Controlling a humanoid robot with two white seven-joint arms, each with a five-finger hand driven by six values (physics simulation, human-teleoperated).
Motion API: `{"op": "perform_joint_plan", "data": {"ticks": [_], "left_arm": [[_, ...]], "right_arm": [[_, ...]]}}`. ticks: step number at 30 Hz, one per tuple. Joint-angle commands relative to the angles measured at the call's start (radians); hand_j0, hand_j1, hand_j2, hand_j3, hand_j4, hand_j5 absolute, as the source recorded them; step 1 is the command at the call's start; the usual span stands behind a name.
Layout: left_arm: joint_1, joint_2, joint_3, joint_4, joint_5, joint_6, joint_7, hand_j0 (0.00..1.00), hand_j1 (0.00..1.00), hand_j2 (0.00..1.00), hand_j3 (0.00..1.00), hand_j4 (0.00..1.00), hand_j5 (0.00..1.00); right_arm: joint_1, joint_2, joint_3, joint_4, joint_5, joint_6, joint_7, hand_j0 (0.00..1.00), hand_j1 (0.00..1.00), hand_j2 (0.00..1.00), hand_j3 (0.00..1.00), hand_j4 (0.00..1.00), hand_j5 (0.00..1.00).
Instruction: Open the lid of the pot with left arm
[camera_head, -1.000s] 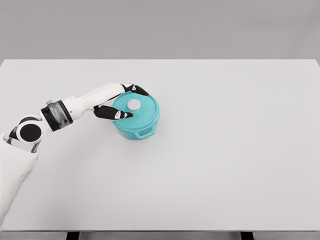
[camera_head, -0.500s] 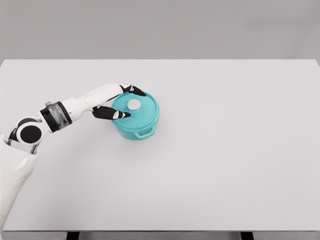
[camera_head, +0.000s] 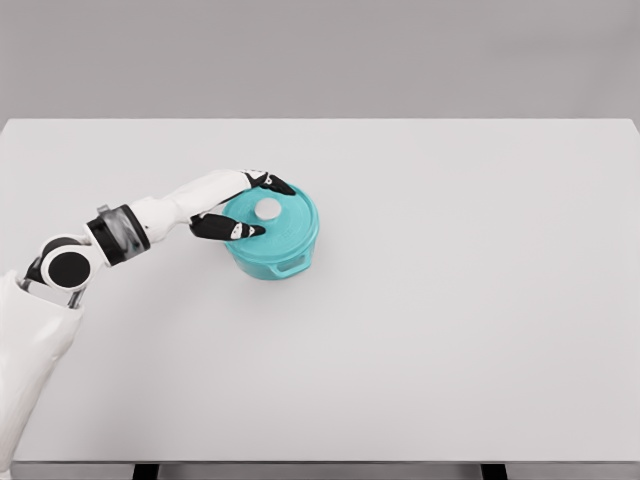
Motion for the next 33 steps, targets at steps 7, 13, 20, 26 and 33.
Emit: {"op": "perform_joint_plan", "data": {"ticks": [7,13,20,26,33], "left_arm": [[-0.008,-0.004,-0.001,0.020,0.004,0.001,0.000,0.71,0.71,0.71,0.71,0.71,0.71],[-0.008,-0.009,0.001,0.022,-0.001,0.003,0.000,0.70,0.70,0.70,0.70,0.70,0.70],[-0.005,-0.009,-0.002,0.022,-0.001,0.003,0.000,0.65,0.65,0.65,0.65,0.65,0.65],[-0.003,-0.015,-0.001,0.022,-0.001,0.003,0.000,0.61,0.61,0.61,0.61,0.61,0.61],[0.000,-0.015,0.001,0.020,-0.001,0.003,0.000,0.56,0.56,0.56,0.56,0.56,0.56]], "right_arm": [[0.000,0.000,0.000,0.000,0.000,0.000,0.000,1.00,1.00,1.00,1.00,1.00,1.00],[0.000,0.000,0.000,0.000,0.000,0.000,0.000,1.00,1.00,1.00,1.00,1.00,1.00],[0.000,0.000,0.000,0.000,0.000,0.001,0.000,1.00,1.00,1.00,1.00,1.00,1.00],[0.000,0.000,0.000,0.000,0.000,0.000,0.000,1.00,1.00,1.00,1.00,1.00,1.00],[0.000,0.000,0.000,0.000,0.000,0.000,0.000,1.00,1.00,1.00,1.00,1.00,1.00]]}}
